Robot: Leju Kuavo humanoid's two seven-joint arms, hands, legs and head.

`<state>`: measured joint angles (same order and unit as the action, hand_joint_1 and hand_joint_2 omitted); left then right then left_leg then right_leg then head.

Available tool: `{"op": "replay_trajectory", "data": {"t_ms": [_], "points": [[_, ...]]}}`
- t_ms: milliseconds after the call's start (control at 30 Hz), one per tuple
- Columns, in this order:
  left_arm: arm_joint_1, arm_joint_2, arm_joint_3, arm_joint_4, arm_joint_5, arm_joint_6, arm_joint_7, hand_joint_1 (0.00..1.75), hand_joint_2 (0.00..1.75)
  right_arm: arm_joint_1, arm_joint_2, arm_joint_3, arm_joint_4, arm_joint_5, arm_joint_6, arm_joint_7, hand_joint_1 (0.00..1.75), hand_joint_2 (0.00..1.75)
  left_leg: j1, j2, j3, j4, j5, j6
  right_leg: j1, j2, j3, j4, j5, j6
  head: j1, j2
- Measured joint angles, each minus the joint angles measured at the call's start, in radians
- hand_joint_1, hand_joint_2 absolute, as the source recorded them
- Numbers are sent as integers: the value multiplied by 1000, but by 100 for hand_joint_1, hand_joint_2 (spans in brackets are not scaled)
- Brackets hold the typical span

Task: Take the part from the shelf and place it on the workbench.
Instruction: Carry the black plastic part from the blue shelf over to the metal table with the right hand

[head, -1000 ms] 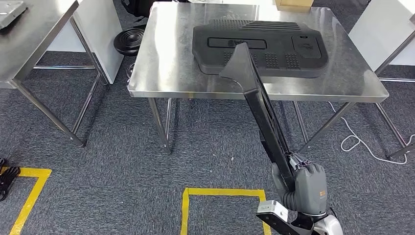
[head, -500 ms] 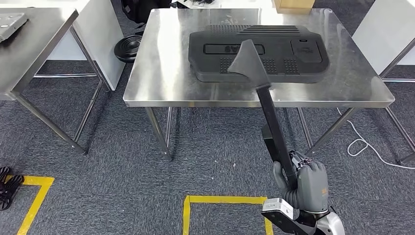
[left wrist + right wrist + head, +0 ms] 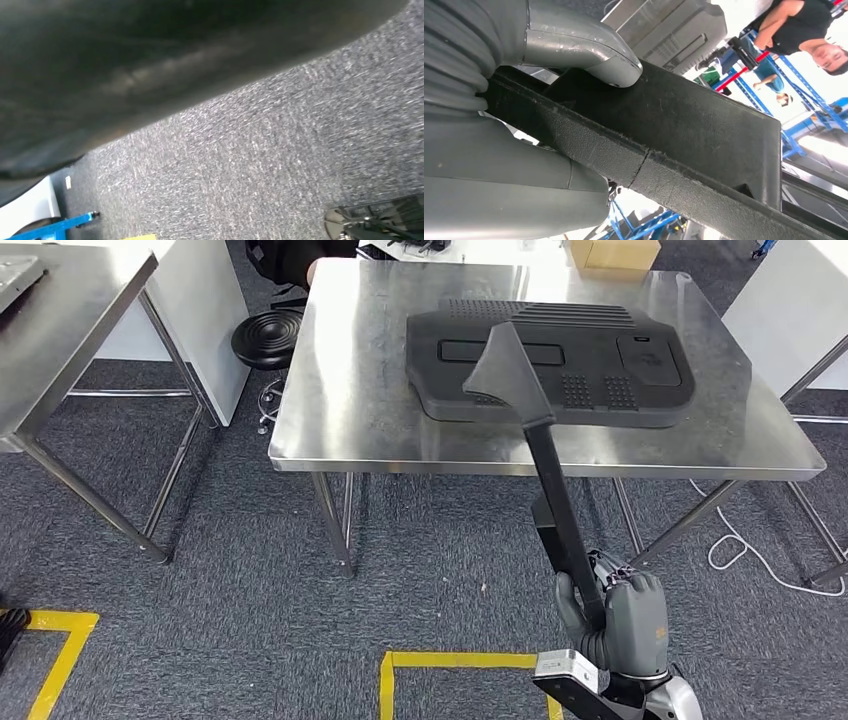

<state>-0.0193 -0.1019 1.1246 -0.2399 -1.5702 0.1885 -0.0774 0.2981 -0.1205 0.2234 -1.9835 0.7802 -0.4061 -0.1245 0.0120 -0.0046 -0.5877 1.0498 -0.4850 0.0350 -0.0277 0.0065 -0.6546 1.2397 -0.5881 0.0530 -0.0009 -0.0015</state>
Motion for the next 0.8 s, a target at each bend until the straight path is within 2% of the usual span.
{"op": "replay_trajectory", "data": {"t_ms": [33,67,100,133,200,233,267,300,367,433,500,533,567,600,633,667,700,733,800], "points": [[0,0,0,0,0,0,0,0,0,1,0,-1,0,-1,1,0,175,175,-3,1,5,0,-5,4,2,0,-37,50,-8,0,0,0],[0,0,0,0,0,0,0,0,0,3,0,-1,0,-2,1,0,175,175,-7,2,11,0,-11,6,4,0,-56,62,3,3,0,0],[0,0,0,0,0,0,0,0,0,3,0,-2,0,-2,1,0,175,175,-9,2,20,0,-17,6,7,-1,-52,30,31,8,0,0],[0,0,0,0,0,0,0,0,0,3,0,-3,0,-2,1,0,175,175,-11,3,30,0,-24,6,11,-5,-32,-35,71,13,1,0],[0,-2,0,0,0,0,0,0,0,3,0,-6,0,-3,2,-1,175,175,-15,5,45,-1,-37,2,24,-22,17,-164,137,5,0,0],[0,-2,0,0,0,0,0,0,0,3,0,-7,0,-4,2,-2,175,175,-17,6,48,-1,-42,-2,30,-28,31,-198,152,-4,0,0],[0,-3,0,0,0,0,0,0,0,3,0,-8,0,-4,2,-3,175,175,-18,7,49,-3,-46,-7,34,-29,36,-209,154,-12,-1,0],[-1,-3,0,0,0,0,0,0,0,3,0,-10,-1,-5,3,-4,175,175,-19,10,51,-6,-49,-11,35,-24,37,-212,153,-16,-2,0],[-1,-2,0,0,0,0,0,0,0,4,1,-11,-1,-4,4,-4,175,175,-20,15,57,-6,-56,-20,26,-14,47,-222,152,-24,-3,0],[-1,-1,0,-1,0,0,0,0,0,3,3,-12,-2,-4,4,-5,175,175,-19,12,38,49,-85,-30,12,-7,69,-236,149,-36,-6,0],[0,-2,0,-1,0,0,0,0,0,3,4,-13,-1,-4,4,-5,175,175,-11,6,-30,174,-132,-40,8,-2,87,-240,140,-47,-8,0],[0,-1,0,-1,0,0,0,0,0,3,4,-13,-1,-4,5,-5,175,175,-6,5,-68,231,-146,-45,7,3,93,-240,135,-49,-8,0],[1,-1,0,-1,0,0,0,0,0,4,5,-13,-1,-4,5,-5,175,175,-1,5,-96,262,-142,-50,6,9,101,-240,129,-48,-8,0],[2,-1,0,-1,0,0,0,0,0,4,6,-13,-1,-4,6,-5,175,175,4,5,-108,258,-117,-55,3,17,110,-239,122,-44,-8,0],[3,0,0,-1,0,0,0,0,0,4,6,-13,-1,-4,7,-6,175,175,9,4,-100,217,-75,-60,0,25,121,-239,114,-39,-9,0],[3,0,0,-1,0,0,0,0,0,5,7,-13,-1,-4,7,-6,175,175,15,-1,-80,153,-26,-66,-3,32,133,-238,106,-32,-9,0],[4,0,0,0,0,0,0,0,0,4,7,-14,-1,-5,7,-6,175,175,19,-11,-56,95,6,-71,-3,38,139,-235,96,-24,-11,0],[3,0,0,0,0,0,0,0,0,4,7,-14,-1,-5,7,-6,175,175,21,-20,-34,49,20,-71,-3,43,142,-233,89,-16,-13,0],[0,-1,0,0,0,0,0,0,0,4,7,-14,-1,-5,7,-6,175,175,17,-32,-15,19,11,-61,-1,51,139,-234,83,-3,-15,0]]}}
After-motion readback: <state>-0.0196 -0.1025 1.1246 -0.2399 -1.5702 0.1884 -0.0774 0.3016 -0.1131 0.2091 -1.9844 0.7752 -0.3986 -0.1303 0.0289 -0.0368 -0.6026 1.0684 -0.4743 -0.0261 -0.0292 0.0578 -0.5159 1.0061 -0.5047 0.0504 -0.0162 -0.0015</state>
